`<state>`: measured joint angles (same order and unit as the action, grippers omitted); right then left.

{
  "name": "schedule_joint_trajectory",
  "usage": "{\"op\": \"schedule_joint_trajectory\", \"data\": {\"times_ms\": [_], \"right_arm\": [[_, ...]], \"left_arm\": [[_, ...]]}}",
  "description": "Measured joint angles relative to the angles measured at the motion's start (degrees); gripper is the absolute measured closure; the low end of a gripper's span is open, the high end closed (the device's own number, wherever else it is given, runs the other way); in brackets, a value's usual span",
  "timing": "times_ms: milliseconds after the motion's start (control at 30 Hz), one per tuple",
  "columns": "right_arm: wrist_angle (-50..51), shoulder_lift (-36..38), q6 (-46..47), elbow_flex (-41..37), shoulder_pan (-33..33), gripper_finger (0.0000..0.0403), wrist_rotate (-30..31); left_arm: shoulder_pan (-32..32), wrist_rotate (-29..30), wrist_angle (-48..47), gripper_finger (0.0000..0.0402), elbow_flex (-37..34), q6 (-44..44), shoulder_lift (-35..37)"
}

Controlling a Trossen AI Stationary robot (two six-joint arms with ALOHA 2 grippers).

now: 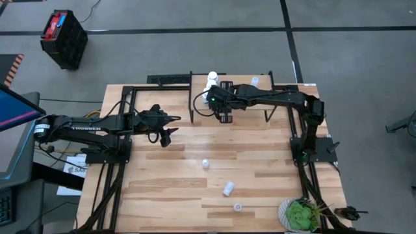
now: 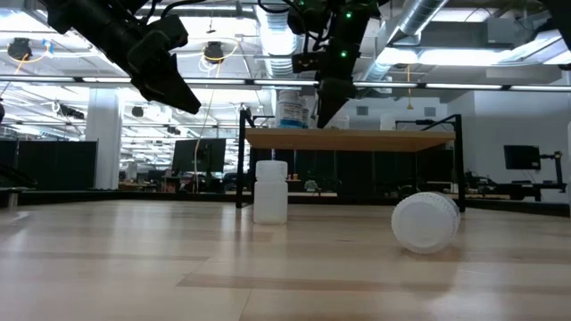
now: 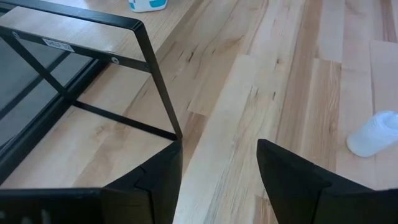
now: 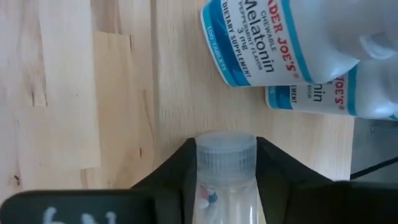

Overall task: Pick and place medicine bottles onto shelf by color
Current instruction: Put the left transparent pill bottle on the shelf aligned with the other transparent bottle

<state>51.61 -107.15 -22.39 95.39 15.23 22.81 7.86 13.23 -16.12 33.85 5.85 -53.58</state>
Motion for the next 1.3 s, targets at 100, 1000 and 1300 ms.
{"op": "schedule_joint_trajectory", "data": {"times_ms": [100,1000,1300], "right_arm": [[-0.1,0.6,2.7,0.0,-0.3,0.0272,1.2],[-28.5,39.3,30.8,-35.1,-2.5,0.0265,2.8],[-65.6,42.0,24.1,-53.0,-1.9,0.0267,3.1]], "left_arm": [[0.0,0.0,0.0,0.0207,0.0,0.0,0.0],[-0.2,-0.8,-0.7,0.0207,0.0,0.0,0.0],[-0.2,-0.7,0.2,0.0207,0.0,0.0,0.0]]}}
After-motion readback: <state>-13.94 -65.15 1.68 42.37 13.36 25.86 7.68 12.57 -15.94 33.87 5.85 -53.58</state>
